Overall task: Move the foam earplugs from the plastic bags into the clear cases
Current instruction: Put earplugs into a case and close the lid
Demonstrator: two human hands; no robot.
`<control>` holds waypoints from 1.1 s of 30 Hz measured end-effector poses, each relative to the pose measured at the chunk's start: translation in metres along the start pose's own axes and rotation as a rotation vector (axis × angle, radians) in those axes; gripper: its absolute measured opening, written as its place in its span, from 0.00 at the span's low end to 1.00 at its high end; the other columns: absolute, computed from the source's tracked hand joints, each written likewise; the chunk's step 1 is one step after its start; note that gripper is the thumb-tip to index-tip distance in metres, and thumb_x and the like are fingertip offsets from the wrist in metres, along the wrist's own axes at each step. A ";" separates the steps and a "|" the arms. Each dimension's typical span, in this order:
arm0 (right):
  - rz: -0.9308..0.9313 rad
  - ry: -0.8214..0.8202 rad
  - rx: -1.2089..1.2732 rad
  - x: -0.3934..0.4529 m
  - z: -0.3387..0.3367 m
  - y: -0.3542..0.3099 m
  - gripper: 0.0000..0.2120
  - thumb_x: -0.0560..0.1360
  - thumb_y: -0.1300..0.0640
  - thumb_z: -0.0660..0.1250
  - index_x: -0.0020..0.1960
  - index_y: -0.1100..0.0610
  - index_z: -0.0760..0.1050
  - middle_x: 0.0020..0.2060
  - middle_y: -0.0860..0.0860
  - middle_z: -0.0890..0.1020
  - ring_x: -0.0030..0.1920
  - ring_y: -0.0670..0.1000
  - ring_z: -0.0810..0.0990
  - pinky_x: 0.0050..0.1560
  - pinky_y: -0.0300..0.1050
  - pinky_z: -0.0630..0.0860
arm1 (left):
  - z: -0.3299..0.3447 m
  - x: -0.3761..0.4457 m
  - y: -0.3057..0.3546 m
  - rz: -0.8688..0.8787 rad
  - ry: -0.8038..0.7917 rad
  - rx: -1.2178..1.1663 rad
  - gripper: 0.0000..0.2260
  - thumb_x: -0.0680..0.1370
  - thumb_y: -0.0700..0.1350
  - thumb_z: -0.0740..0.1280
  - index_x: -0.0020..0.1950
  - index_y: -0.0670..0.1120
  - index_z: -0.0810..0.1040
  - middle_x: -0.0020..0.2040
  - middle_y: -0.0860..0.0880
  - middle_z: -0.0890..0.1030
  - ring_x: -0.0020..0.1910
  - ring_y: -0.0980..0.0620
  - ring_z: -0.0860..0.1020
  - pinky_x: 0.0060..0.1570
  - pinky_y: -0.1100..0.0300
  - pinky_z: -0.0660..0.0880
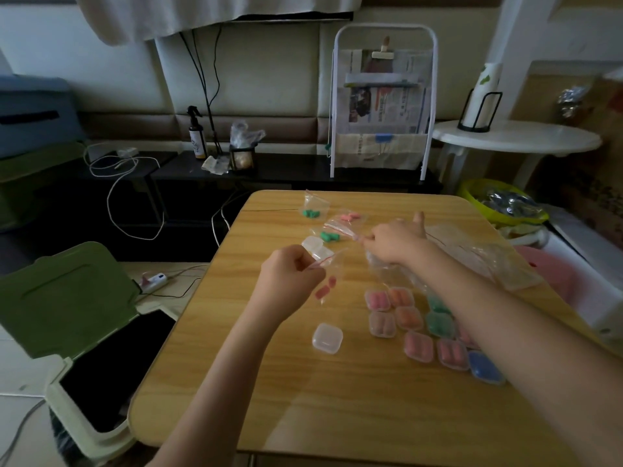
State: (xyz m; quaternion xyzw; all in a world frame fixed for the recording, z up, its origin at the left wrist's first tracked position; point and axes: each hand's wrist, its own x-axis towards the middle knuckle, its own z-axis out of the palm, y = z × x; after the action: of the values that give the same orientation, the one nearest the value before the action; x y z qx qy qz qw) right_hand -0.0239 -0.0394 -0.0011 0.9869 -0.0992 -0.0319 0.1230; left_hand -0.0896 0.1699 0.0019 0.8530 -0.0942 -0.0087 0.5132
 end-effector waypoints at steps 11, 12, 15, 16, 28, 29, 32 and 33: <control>-0.213 0.032 0.737 0.013 0.008 -0.015 0.17 0.73 0.54 0.68 0.60 0.43 0.72 0.65 0.46 0.73 0.62 0.51 0.73 0.65 0.59 0.70 | 0.002 0.003 -0.002 0.010 -0.005 -0.020 0.06 0.73 0.41 0.68 0.43 0.37 0.76 0.41 0.40 0.82 0.36 0.50 0.75 0.37 0.56 0.73; -0.252 -0.001 0.863 0.012 0.008 -0.017 0.20 0.73 0.58 0.69 0.63 0.46 0.72 0.65 0.47 0.73 0.61 0.48 0.73 0.63 0.52 0.73 | 0.002 0.004 -0.002 0.007 -0.001 -0.021 0.06 0.73 0.41 0.68 0.43 0.38 0.76 0.40 0.41 0.81 0.35 0.50 0.75 0.36 0.56 0.73; -0.279 0.004 1.078 0.002 0.004 -0.019 0.21 0.74 0.60 0.69 0.66 0.53 0.70 0.64 0.48 0.74 0.62 0.44 0.72 0.57 0.40 0.71 | 0.000 0.005 -0.003 -0.007 0.011 -0.042 0.03 0.73 0.40 0.68 0.41 0.41 0.77 0.40 0.43 0.82 0.38 0.46 0.79 0.41 0.49 0.79; -0.256 0.052 1.136 -0.003 0.002 -0.019 0.19 0.76 0.58 0.68 0.66 0.53 0.71 0.63 0.47 0.75 0.61 0.44 0.72 0.56 0.39 0.71 | -0.001 0.006 -0.004 -0.010 0.014 -0.051 0.02 0.72 0.40 0.68 0.40 0.42 0.77 0.40 0.44 0.83 0.41 0.44 0.81 0.44 0.46 0.79; -0.436 0.163 1.162 -0.095 -0.021 -0.008 0.06 0.72 0.53 0.72 0.49 0.49 0.83 0.42 0.49 0.84 0.40 0.48 0.80 0.41 0.41 0.76 | 0.003 0.001 -0.002 0.026 -0.079 -0.087 0.04 0.75 0.44 0.71 0.44 0.44 0.82 0.39 0.47 0.83 0.36 0.52 0.82 0.39 0.58 0.81; -0.427 0.182 1.138 -0.099 -0.020 -0.004 0.04 0.72 0.53 0.72 0.47 0.48 0.83 0.41 0.46 0.84 0.39 0.44 0.79 0.39 0.36 0.76 | 0.004 -0.001 0.000 0.022 -0.117 -0.103 0.04 0.75 0.44 0.70 0.44 0.44 0.82 0.39 0.47 0.83 0.36 0.54 0.81 0.37 0.59 0.81; -0.357 0.263 1.100 -0.110 -0.015 0.007 0.02 0.73 0.53 0.71 0.44 0.47 0.82 0.39 0.44 0.83 0.38 0.41 0.78 0.37 0.31 0.73 | 0.012 -0.004 0.003 0.026 -0.173 -0.118 0.04 0.75 0.45 0.70 0.45 0.45 0.82 0.40 0.48 0.83 0.38 0.55 0.81 0.37 0.62 0.80; -0.323 0.300 1.124 -0.114 -0.013 0.009 0.02 0.74 0.55 0.71 0.44 0.49 0.82 0.38 0.44 0.83 0.37 0.40 0.78 0.37 0.30 0.73 | 0.015 -0.005 0.004 0.039 -0.142 -0.119 0.04 0.75 0.46 0.71 0.47 0.46 0.81 0.42 0.49 0.83 0.40 0.54 0.81 0.39 0.62 0.79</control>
State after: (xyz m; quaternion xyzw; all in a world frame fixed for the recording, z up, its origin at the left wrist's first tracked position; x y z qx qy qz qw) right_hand -0.1363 -0.0220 0.0178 0.8970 0.0687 0.1466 -0.4114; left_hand -0.0967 0.1561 -0.0023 0.8164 -0.1463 -0.0646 0.5549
